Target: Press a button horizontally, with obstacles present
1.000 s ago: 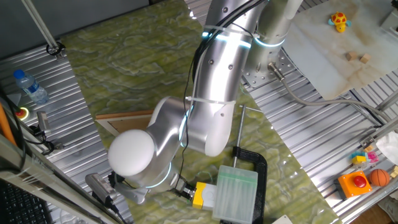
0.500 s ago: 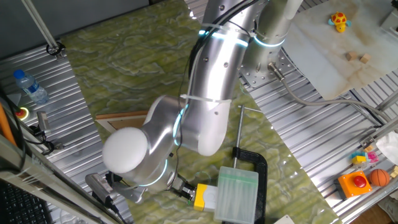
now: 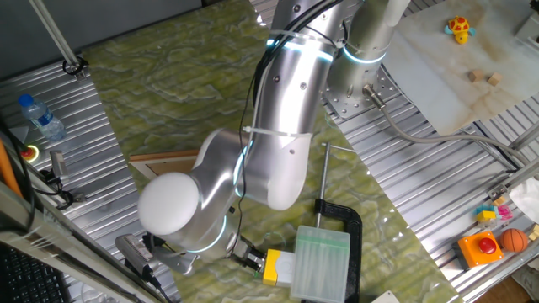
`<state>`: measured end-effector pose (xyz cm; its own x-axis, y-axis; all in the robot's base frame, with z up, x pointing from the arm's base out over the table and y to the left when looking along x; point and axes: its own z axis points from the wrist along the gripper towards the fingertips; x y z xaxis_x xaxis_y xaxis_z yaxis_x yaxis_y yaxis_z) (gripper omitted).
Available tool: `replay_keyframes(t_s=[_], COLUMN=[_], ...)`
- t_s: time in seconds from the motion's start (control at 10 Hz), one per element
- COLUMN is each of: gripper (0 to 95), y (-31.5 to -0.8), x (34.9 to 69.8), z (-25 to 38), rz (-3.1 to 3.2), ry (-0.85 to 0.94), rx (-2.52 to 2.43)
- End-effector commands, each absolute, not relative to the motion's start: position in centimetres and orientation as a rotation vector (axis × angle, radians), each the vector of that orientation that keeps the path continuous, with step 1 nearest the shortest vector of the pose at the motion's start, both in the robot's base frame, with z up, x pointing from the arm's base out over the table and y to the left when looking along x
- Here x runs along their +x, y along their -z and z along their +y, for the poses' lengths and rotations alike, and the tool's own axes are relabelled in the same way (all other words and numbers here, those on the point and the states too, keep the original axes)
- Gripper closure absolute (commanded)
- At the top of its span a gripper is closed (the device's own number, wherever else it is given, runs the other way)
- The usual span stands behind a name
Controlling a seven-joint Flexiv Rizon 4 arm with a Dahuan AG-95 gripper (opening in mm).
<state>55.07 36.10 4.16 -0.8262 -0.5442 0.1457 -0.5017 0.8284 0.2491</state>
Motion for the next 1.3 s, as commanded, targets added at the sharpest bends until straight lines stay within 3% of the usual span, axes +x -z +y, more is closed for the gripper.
replay_keyframes(t_s=[0.1,0.7,1.3], gripper=[95.0,95.0,95.0], y=[-4.3,-5.4,-9.9], x=[55.3,56.5,56.9], z=[35.4,32.3,28.2], rz=[-2.813,-2.925,-3.053], ry=[0.268,0.189,0.002], rx=[0.833,0.780,0.623])
